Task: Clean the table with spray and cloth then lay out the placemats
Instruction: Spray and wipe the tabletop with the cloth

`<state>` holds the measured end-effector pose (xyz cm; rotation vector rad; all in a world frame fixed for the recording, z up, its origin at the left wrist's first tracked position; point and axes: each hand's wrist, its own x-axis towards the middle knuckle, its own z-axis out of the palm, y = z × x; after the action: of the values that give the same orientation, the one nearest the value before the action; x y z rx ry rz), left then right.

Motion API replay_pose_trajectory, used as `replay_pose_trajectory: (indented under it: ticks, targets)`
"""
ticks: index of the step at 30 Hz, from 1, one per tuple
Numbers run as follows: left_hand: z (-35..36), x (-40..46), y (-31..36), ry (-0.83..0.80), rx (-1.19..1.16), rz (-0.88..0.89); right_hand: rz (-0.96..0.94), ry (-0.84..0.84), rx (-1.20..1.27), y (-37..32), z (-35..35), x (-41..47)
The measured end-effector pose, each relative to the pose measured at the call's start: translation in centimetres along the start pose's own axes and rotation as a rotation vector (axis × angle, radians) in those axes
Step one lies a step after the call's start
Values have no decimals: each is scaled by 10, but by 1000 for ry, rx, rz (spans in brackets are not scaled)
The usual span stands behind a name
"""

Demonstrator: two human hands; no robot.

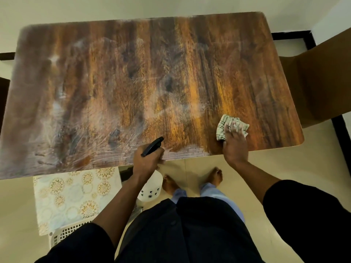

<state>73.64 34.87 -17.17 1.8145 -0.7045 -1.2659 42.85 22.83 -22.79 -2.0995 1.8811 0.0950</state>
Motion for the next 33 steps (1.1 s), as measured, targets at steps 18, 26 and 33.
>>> replay_pose_trajectory:
  ticks: [18, 26, 33]
  targets:
    - [-18, -18, -17, 110, 77, -106, -696, -181, 1, -147, 66, -75]
    - [-2, -15, -14, 22, 36, -87, -348, -85, 25, -27, 38, -69]
    - [6, -11, -15, 9, 34, -92, -67, -18, 30, 14, 24, -72]
